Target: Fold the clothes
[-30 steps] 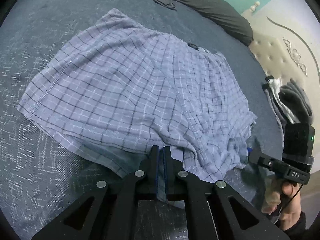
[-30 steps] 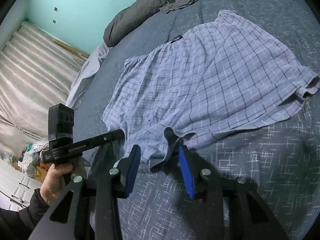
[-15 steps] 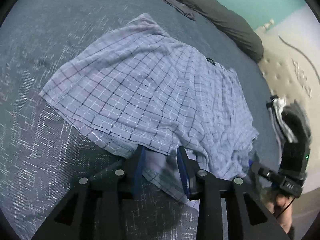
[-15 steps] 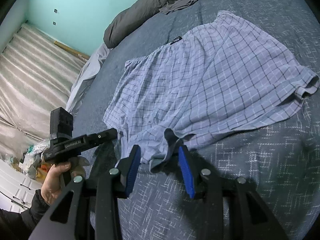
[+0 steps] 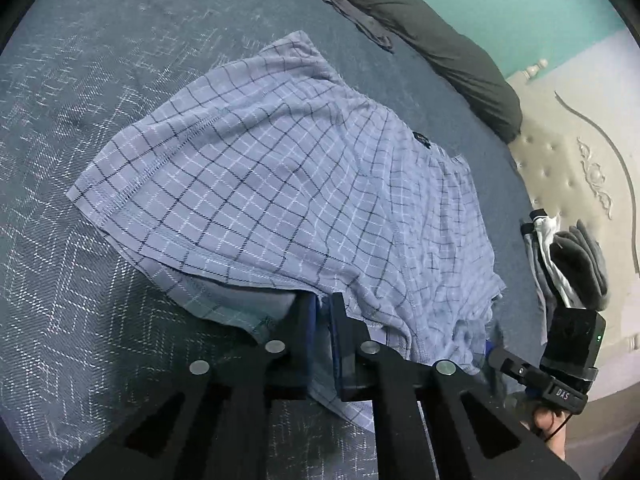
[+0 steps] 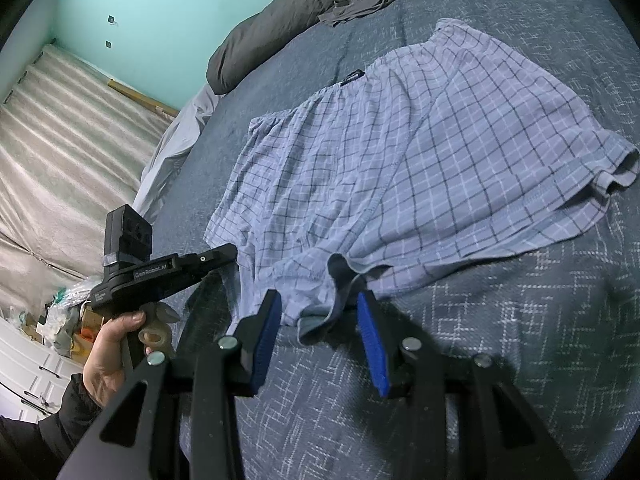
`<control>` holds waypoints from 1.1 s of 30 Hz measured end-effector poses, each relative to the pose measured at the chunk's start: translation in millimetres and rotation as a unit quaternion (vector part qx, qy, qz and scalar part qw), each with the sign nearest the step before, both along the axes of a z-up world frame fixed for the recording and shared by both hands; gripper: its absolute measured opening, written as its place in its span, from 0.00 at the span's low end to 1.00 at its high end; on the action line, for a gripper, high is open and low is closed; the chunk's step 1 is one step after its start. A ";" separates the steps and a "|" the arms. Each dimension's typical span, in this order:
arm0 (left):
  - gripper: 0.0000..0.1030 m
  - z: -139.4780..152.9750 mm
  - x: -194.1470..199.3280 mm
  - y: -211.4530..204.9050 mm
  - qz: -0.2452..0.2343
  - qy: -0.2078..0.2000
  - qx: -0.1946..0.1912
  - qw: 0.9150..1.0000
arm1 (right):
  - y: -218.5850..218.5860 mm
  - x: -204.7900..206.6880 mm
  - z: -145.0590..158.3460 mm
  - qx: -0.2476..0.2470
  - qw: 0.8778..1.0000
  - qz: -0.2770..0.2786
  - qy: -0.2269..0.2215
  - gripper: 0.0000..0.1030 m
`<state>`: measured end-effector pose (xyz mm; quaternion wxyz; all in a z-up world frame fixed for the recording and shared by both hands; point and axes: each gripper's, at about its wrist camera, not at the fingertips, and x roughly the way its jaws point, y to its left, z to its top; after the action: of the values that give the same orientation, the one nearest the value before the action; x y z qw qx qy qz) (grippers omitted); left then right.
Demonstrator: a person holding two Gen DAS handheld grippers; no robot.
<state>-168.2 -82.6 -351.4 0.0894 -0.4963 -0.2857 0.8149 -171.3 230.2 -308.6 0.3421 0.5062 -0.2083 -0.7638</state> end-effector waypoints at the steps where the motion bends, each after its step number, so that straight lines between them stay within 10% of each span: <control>1: 0.02 1.5 0.7 0.0 0.000 0.002 0.001 1.000 | 0.0 -0.1 0.2 0.000 1.000 0.000 0.000 0.39; 6: 0.01 11.8 2.0 -2.7 -0.002 0.013 0.006 1.000 | 0.1 -0.7 1.8 -0.003 1.000 0.002 0.004 0.39; 16: 0.01 17.2 13.5 -27.0 0.021 0.015 0.001 1.000 | -3.4 1.2 7.1 -0.004 1.000 0.018 0.018 0.05; 33: 0.01 9.7 15.6 -28.9 0.019 0.003 -0.019 1.000 | 11.7 12.7 9.7 -0.031 0.999 0.021 0.008 0.03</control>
<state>-152.7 -111.4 -341.7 0.0651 -0.4898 -0.2798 0.8231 -158.6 242.0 -298.9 0.3753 0.4938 -0.2180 -0.7535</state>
